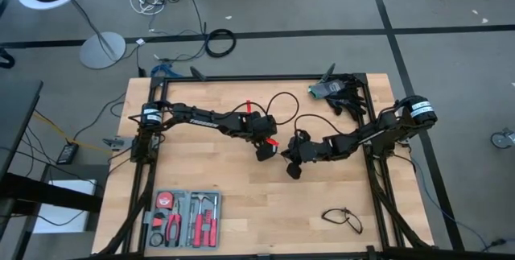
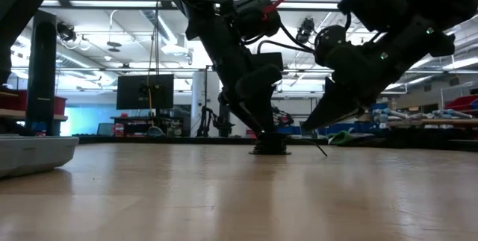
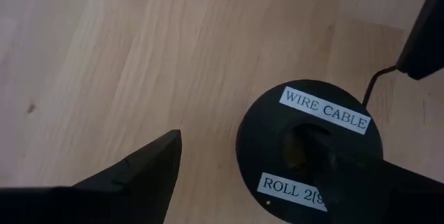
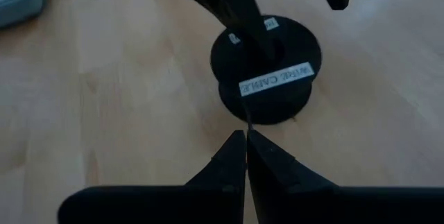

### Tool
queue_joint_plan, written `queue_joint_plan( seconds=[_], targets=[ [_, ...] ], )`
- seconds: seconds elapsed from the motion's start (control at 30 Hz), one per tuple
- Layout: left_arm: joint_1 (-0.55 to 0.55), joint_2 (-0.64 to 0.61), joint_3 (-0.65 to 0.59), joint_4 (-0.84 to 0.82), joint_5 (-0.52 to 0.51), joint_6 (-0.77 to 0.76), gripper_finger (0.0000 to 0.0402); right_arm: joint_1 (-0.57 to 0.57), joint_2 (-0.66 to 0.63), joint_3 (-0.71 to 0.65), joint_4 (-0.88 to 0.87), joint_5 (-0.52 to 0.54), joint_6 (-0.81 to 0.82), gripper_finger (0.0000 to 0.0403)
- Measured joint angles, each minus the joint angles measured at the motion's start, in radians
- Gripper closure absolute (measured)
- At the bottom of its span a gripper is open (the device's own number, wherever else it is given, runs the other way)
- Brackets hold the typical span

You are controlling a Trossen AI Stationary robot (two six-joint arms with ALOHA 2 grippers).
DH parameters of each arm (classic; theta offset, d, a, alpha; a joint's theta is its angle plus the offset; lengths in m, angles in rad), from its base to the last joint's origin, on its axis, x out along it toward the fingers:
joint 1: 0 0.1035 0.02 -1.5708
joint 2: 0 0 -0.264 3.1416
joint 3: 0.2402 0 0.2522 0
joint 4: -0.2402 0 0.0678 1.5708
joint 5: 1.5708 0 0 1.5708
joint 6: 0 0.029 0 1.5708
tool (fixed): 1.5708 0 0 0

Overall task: Coil cords
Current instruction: Uncoil the black wire from the spool

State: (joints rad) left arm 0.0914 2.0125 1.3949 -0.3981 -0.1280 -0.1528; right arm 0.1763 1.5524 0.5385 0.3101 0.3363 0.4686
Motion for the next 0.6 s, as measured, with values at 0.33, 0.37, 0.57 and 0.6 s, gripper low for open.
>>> queue_joint_plan(
  seconds=[0.33,0.37,0.57,0.6],
  targets=[
    [0.0,0.0,0.0,0.003,0.0,0.003,0.0094,0.007,0.117,-0.003,0.152,0.015,-0.002,0.0343],
    [0.0,0.0,0.0,0.001,0.0,0.003,0.0094,0.007,0.148,-0.003,0.192,0.011,-0.007,0.0334],
    [0.0,0.0,0.0,0.0,0.0,0.003,0.0094,-0.001,0.271,0.002,0.318,0.033,-0.025,0.0279],
    [0.0,0.0,0.0,0.0,0.0,0.003,0.0094,-0.001,0.278,0.002,0.321,0.041,-0.007,0.0276]
  ],
)
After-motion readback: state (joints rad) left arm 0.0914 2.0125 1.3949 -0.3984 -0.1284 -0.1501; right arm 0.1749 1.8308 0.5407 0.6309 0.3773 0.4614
